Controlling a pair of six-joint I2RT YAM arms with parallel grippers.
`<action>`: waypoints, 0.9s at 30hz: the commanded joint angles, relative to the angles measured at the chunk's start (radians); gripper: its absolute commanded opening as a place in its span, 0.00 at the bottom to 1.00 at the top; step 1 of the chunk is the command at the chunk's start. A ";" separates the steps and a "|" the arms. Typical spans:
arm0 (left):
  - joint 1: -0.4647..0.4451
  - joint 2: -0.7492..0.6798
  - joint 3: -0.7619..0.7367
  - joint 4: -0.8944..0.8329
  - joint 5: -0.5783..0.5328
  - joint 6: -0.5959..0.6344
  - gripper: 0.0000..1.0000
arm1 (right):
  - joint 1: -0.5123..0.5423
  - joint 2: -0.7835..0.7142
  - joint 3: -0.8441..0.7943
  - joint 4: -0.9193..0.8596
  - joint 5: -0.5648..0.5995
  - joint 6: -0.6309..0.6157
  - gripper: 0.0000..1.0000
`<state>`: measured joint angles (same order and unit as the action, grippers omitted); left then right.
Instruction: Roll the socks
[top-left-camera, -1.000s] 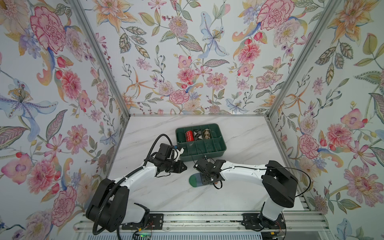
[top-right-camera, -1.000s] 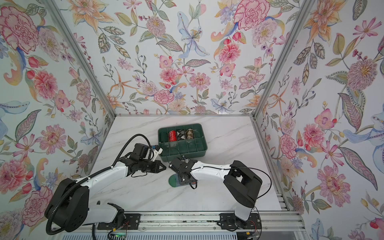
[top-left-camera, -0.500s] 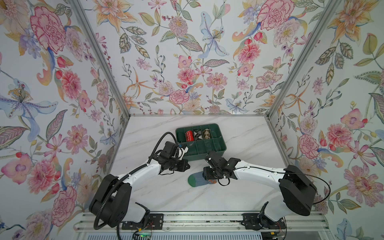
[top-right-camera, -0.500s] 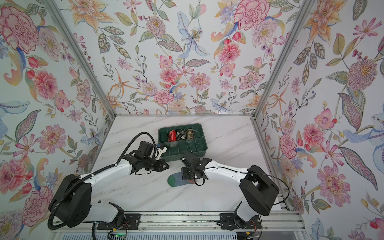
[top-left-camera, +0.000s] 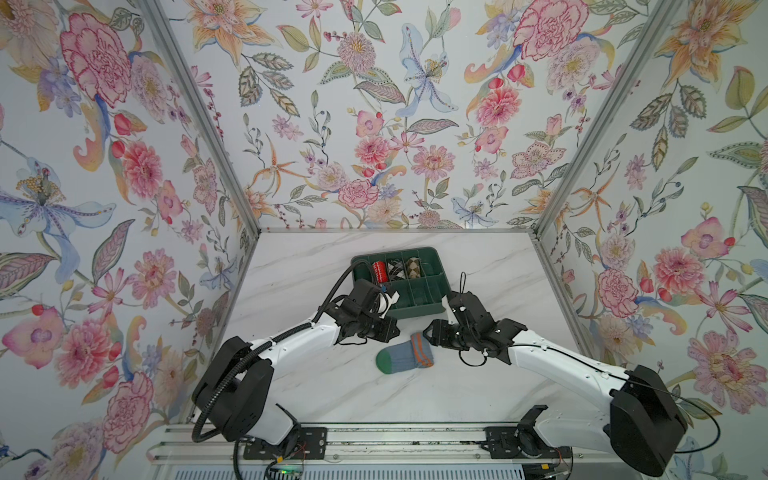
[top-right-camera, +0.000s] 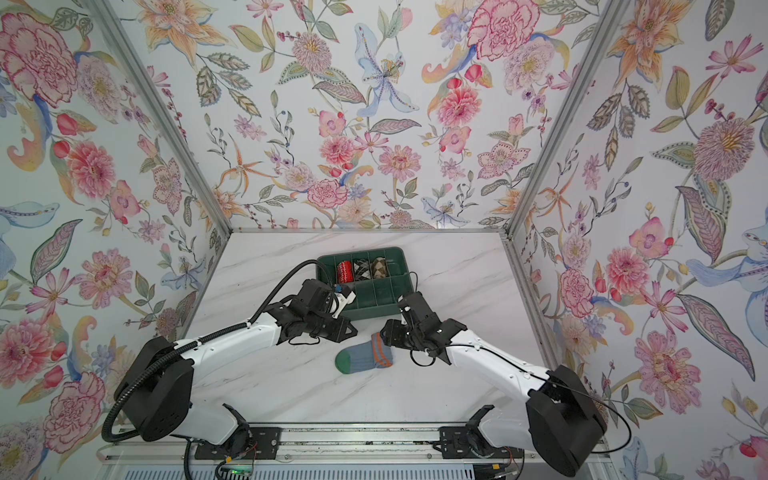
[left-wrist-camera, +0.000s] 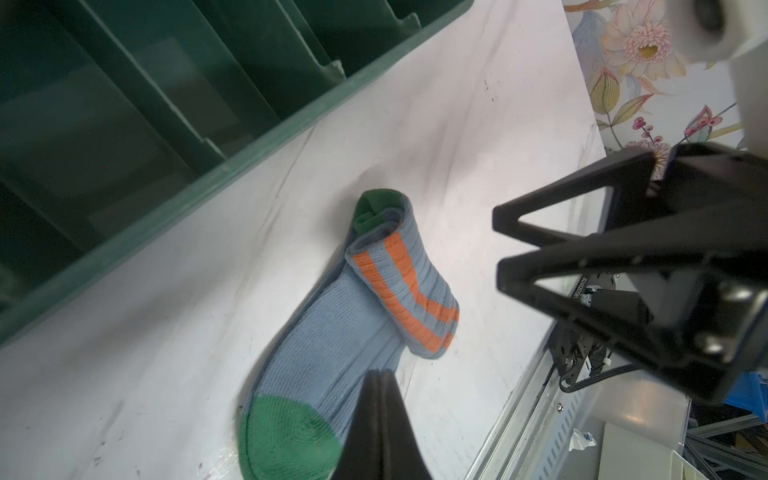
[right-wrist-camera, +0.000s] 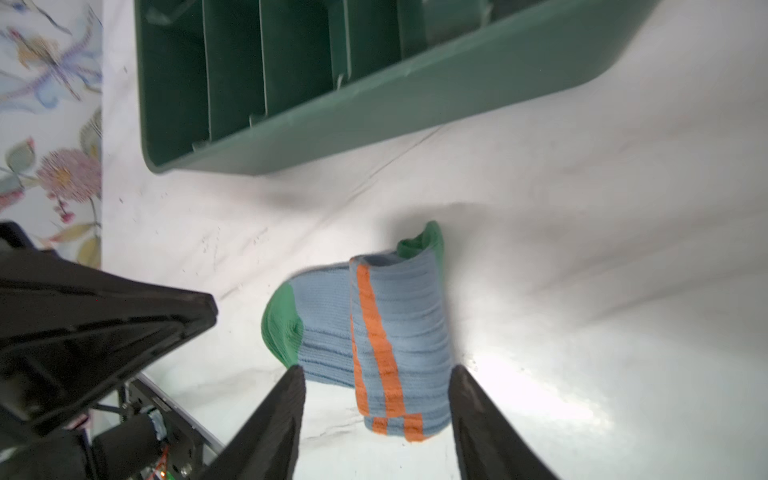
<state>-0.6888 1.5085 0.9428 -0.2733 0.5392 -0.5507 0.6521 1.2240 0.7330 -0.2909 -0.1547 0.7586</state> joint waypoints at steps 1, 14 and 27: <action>-0.061 0.030 0.076 -0.022 -0.040 -0.015 0.00 | -0.084 -0.042 -0.063 -0.031 -0.038 0.019 0.57; -0.187 0.212 0.177 -0.074 -0.089 -0.003 0.00 | -0.124 -0.052 -0.160 0.017 -0.124 0.022 0.56; -0.187 0.241 0.140 -0.032 -0.155 -0.017 0.00 | -0.120 -0.022 -0.164 0.051 -0.173 0.010 0.56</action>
<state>-0.8757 1.7344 1.0958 -0.3176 0.4255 -0.5579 0.5297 1.1904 0.5865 -0.2604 -0.3077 0.7746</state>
